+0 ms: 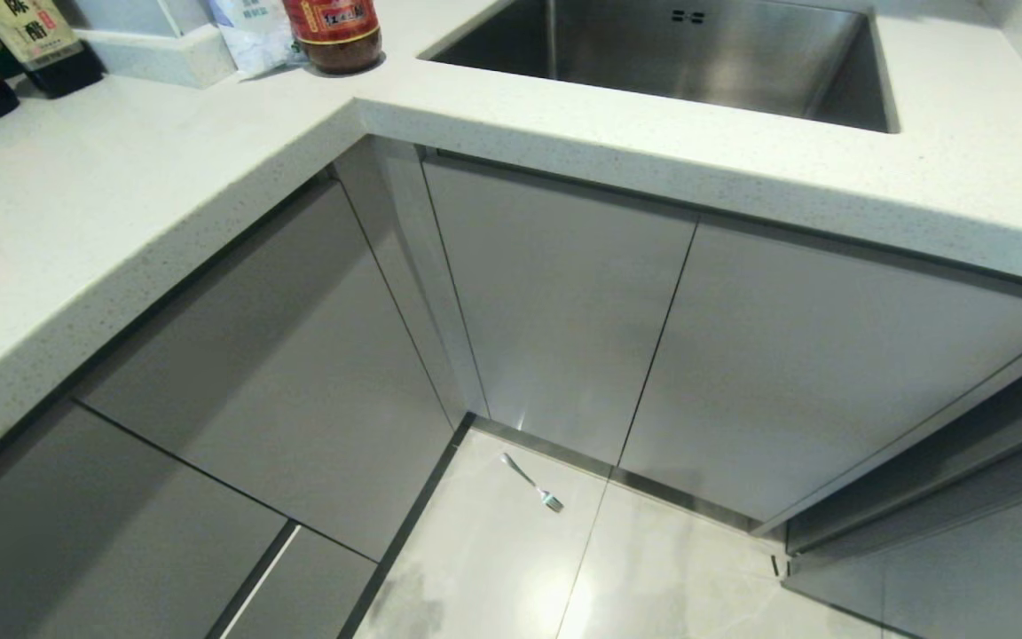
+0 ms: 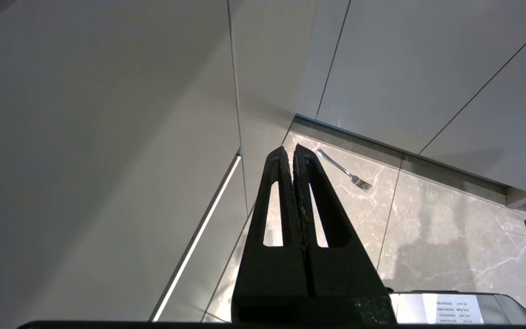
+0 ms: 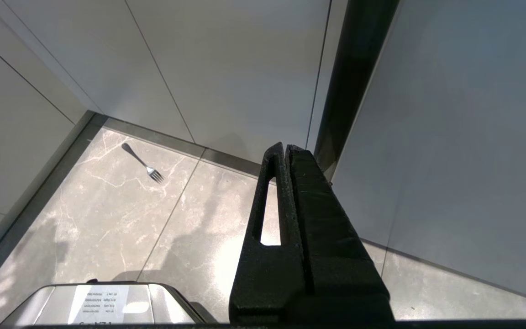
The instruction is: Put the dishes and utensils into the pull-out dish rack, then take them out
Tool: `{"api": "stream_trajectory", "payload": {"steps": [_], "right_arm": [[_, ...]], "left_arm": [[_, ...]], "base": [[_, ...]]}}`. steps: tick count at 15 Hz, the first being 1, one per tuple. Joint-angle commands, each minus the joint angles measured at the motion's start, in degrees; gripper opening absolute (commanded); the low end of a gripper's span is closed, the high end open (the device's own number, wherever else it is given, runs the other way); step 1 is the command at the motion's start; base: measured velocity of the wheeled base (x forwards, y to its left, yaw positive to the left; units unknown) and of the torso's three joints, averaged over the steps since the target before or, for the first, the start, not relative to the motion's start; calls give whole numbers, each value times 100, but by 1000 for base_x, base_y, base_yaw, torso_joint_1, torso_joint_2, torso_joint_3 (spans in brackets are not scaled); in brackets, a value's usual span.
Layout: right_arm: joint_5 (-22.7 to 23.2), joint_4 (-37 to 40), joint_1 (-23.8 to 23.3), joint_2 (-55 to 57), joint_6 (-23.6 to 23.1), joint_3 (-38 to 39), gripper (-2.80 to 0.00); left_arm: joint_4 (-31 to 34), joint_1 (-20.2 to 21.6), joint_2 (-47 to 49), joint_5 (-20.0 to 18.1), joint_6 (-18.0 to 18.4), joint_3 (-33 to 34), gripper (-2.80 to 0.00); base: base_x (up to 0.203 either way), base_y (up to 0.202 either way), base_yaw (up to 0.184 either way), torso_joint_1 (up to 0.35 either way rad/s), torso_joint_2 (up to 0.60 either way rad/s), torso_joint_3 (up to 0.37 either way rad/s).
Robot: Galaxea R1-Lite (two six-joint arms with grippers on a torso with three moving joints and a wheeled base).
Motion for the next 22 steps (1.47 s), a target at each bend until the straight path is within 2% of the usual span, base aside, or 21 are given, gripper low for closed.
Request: {"api": "stream_trajectory", "payload": {"steps": [1, 14, 22], "right_arm": [[0, -2, 1, 5, 5, 0, -280], [0, -2, 1, 5, 8, 0, -280], [0, -2, 1, 5, -1, 0, -280]], "left_arm": [[-2, 2, 15, -1, -1, 0, -280], [-11, 2, 15, -1, 26, 0, -280], [-2, 2, 15, -1, 8, 0, -280]], "base": [[0, 0, 0, 0, 0, 0], [0, 0, 0, 0, 0, 3], [0, 0, 0, 1, 4, 180]]}}
